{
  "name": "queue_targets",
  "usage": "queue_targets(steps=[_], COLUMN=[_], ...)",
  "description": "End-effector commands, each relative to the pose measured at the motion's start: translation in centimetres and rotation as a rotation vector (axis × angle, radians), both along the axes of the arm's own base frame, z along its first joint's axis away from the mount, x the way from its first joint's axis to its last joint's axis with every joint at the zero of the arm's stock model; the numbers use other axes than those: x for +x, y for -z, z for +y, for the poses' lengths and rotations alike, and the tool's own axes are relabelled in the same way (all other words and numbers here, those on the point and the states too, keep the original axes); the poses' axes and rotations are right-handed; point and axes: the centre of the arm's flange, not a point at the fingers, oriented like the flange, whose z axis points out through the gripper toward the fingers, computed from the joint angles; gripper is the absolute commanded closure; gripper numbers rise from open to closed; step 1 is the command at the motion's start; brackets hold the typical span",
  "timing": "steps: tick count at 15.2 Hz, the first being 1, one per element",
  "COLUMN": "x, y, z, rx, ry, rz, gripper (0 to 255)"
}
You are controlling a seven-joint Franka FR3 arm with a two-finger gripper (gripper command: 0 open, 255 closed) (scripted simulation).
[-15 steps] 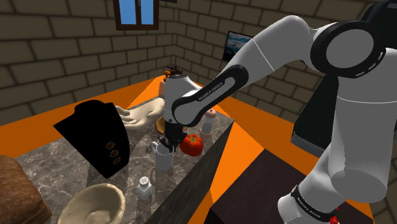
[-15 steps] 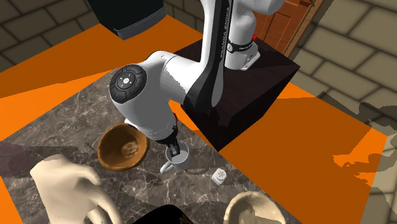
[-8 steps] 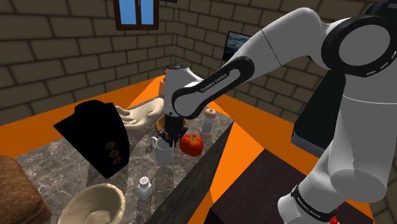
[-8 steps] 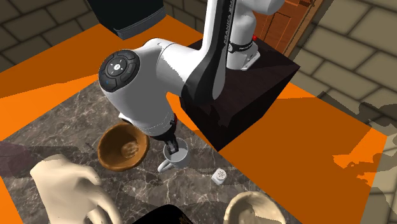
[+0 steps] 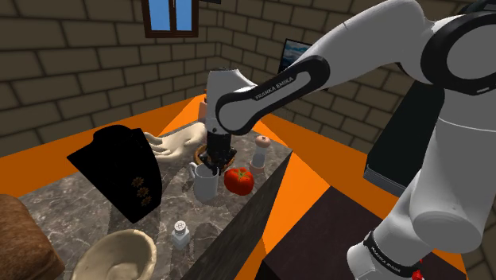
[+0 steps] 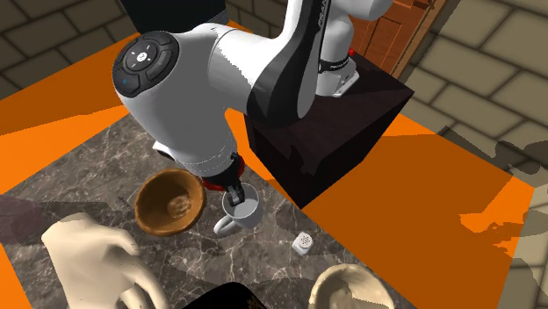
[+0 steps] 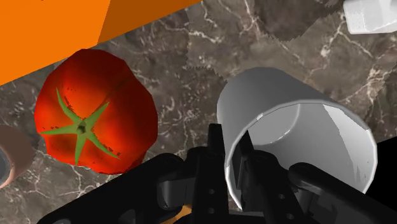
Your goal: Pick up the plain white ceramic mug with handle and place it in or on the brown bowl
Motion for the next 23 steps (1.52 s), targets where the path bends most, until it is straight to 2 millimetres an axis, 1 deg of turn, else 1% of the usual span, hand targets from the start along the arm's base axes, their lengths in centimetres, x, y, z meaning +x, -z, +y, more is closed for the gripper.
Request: queue_targets(steps=[1, 17, 18, 23], x=[0.0, 0.0, 0.0, 4.7], y=[-1.1, -9.5, -9.8, -10.9], z=[0.0, 0.0, 0.0, -4.5], rx=[0.000, 0.000, 0.000, 0.000], ry=[0.000, 0.000, 0.000, 0.000], rz=[0.000, 0.000, 0.000, 0.000], gripper=[255, 255, 255, 255])
